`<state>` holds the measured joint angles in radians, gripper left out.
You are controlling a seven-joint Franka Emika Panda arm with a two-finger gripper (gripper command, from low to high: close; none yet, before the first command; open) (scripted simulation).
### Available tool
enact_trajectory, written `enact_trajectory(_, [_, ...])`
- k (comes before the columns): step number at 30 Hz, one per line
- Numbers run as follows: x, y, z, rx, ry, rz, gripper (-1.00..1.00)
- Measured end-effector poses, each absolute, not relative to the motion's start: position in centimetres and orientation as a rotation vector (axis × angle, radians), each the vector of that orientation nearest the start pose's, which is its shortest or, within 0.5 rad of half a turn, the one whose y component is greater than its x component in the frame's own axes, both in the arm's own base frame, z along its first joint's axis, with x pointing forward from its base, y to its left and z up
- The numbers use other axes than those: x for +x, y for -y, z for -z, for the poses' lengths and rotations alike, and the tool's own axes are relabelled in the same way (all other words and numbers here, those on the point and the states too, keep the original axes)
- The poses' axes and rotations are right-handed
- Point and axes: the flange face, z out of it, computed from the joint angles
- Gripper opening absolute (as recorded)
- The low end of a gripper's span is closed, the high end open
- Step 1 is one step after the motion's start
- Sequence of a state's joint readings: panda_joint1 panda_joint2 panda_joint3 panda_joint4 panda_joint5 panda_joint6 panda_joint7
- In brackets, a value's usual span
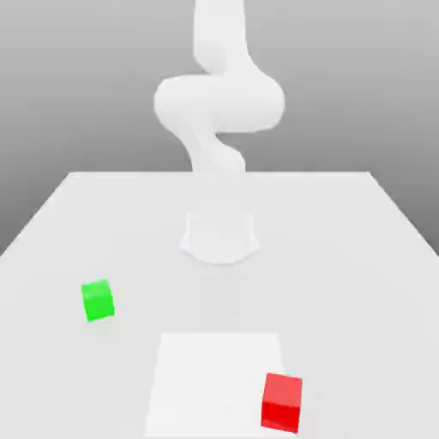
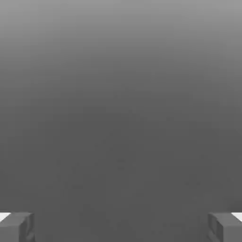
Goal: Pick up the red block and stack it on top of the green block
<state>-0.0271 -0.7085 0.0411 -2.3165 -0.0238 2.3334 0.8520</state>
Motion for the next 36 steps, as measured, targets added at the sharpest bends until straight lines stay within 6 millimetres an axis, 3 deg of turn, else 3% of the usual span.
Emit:
enact_trajectory(6, [44.8,-2.9,-56.7,-2.615,-1.237,0.792,0.00])
enact_trajectory(12, [48.5,-4.2,-45.4,-2.703,-1.350,0.585,0.00])
enact_trajectory(18, [49.3,-5.7,-34.0,-2.754,-1.437,0.345,0.00])
enact_trajectory(25, [47.1,-8.2,-22.1,-2.752,-1.514,0.039,0.00])
enact_trajectory(30, [46.7,-8.5,-15.5,-2.746,-1.524,0.002,0.00])
enact_trajectory(31, [46.6,-8.5,-14.7,-2.747,-1.523,0.001,-1.00])
enact_trajectory(36, [46.7,-8.5,-14.8,-2.746,-1.523,0.003,-1.00])
